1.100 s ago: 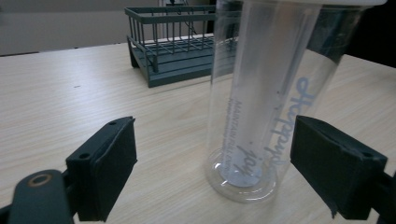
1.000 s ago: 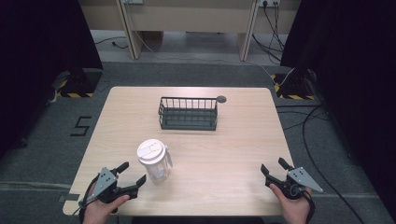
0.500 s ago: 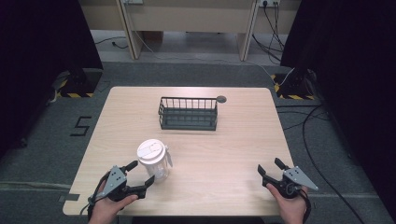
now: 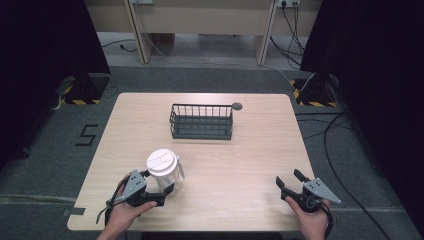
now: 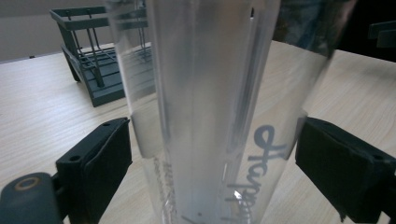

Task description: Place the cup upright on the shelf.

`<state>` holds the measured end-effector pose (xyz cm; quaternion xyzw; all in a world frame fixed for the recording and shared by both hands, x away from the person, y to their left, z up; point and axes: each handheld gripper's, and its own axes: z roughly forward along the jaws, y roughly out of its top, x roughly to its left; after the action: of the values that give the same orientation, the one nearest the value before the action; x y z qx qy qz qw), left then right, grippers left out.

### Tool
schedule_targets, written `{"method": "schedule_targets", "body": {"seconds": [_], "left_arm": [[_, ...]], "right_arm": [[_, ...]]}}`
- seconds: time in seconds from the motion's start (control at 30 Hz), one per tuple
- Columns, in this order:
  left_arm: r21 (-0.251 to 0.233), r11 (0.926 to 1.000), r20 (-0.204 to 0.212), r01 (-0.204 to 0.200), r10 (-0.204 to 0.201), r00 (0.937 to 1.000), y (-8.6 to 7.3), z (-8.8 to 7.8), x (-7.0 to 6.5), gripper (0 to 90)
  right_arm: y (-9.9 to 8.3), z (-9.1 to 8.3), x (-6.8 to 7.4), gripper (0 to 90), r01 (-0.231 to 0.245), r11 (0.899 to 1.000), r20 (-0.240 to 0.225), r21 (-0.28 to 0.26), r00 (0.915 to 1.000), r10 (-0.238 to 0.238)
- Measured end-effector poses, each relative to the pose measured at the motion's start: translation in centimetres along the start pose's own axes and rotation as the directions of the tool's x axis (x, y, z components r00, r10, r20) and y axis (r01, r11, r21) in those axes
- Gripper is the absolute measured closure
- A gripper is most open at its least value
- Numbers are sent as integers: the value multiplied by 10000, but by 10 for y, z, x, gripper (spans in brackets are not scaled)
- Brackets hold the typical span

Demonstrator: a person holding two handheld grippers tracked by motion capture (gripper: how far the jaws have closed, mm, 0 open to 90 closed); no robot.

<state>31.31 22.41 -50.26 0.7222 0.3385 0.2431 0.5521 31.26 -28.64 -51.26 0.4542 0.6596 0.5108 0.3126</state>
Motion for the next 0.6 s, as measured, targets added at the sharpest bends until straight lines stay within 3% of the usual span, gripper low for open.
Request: {"method": "schedule_targets", "body": {"seconds": [0.2, 0.43, 0.6], "left_arm": [[-38, 10000, 196, 54, -53, 9998, 0, 8, 0, 68], [-213, 9992, 22, 333, -332, 9994, 1, 10, 2, 127], [-327, 9992, 6, 224, -224, 9997, 1, 13, 1, 160]], "right_arm": [[0, 1, 0, 242, 56, 10000, -7, 50, 10000, -56], [1, 1, 0, 242, 51, 9999, -12, 105, 10000, -51], [0, 1, 0, 244, 44, 10000, 11, 85, 10000, -44]]}}
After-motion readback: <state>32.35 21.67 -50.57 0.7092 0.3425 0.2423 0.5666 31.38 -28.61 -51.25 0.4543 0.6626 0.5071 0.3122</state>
